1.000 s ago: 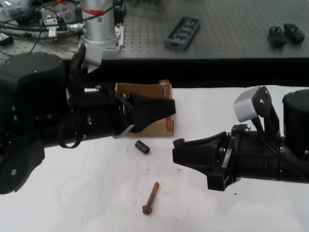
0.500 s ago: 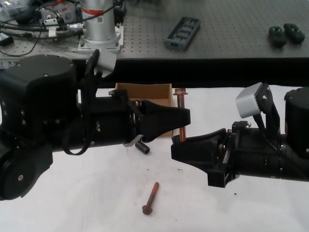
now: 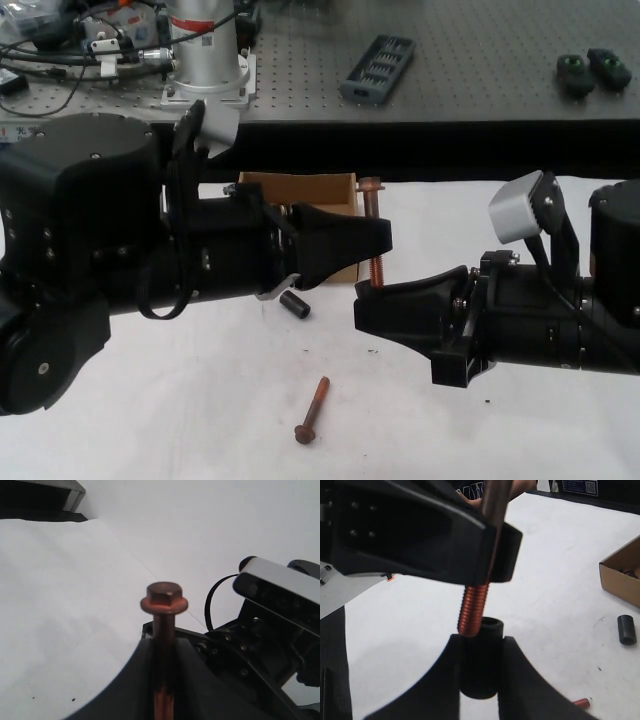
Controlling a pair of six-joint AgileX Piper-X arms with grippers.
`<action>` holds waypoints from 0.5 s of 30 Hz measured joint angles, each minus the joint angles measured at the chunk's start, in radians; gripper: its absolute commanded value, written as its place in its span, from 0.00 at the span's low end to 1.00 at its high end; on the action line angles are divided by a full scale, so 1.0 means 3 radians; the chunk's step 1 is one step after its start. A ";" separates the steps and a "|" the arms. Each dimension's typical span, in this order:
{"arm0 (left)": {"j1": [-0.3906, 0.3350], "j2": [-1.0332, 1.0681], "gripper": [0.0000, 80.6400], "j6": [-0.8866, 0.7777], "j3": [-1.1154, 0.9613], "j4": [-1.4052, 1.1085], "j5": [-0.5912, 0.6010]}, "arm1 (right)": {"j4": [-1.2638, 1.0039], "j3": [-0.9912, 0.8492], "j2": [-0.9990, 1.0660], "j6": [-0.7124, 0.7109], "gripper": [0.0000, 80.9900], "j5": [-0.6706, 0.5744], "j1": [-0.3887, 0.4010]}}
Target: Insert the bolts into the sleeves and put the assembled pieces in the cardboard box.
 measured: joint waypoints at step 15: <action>0.0000 0.0000 0.01 -0.0011 0.0000 0.0054 -0.0226 | -0.0039 0.0000 0.0000 -0.0001 0.03 0.0000 0.0000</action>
